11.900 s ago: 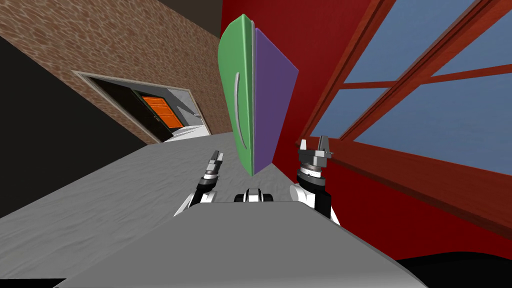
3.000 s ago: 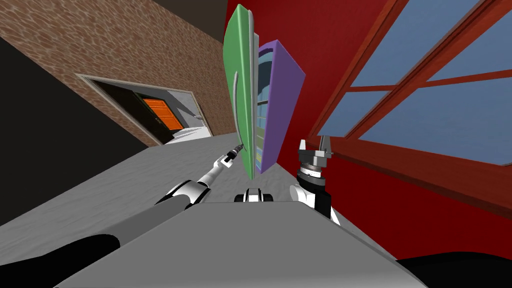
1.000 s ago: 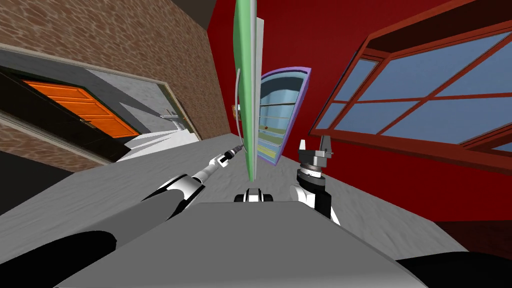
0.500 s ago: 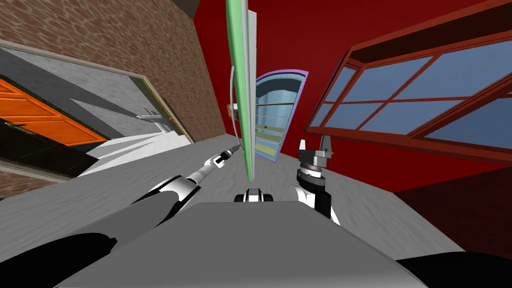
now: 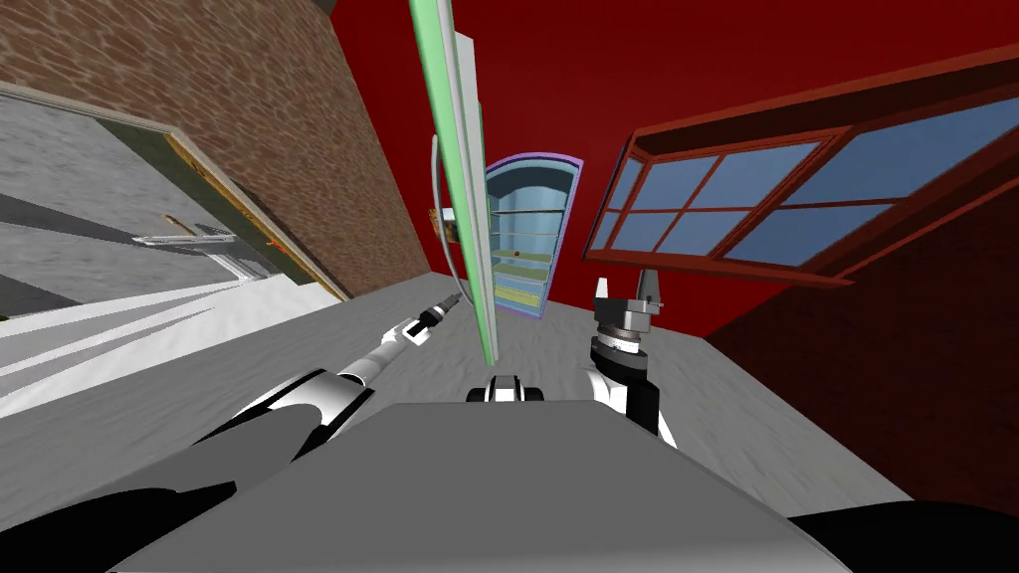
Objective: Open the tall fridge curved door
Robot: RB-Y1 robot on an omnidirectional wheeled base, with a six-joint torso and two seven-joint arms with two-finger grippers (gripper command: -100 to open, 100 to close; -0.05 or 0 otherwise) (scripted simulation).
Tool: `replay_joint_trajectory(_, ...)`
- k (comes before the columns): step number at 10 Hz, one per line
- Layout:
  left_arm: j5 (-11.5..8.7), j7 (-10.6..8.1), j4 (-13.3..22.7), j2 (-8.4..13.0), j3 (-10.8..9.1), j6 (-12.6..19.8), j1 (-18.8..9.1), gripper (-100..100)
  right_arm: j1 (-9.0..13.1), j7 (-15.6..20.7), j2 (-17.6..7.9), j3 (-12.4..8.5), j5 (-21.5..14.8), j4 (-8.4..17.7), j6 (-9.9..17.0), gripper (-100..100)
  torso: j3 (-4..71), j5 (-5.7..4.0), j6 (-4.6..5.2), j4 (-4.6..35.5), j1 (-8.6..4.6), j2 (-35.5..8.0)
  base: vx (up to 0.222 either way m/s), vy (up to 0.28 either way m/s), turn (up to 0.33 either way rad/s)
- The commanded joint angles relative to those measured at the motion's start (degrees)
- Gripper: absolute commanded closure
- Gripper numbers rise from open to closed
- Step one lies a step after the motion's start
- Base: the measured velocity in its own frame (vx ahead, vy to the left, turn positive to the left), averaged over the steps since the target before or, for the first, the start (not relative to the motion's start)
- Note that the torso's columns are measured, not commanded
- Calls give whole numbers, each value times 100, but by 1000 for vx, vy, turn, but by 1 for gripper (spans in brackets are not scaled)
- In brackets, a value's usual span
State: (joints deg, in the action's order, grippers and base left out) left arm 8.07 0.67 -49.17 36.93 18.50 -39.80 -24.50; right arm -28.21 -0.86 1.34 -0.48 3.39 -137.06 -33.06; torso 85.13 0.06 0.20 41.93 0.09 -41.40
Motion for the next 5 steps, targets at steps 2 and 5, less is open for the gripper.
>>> replay_joint_trajectory(2,-394,46,-74,390,-306,-190,442,100,-2,0,1,0,0,0,0,0,18,8,4,-16,-8,32,-58,129,-270)
replay_joint_trajectory(5,-666,92,-174,745,-520,-346,1085,100,-1,0,-1,-1,0,0,0,0,-35,0,-10,29,19,-57,-73,218,-389)
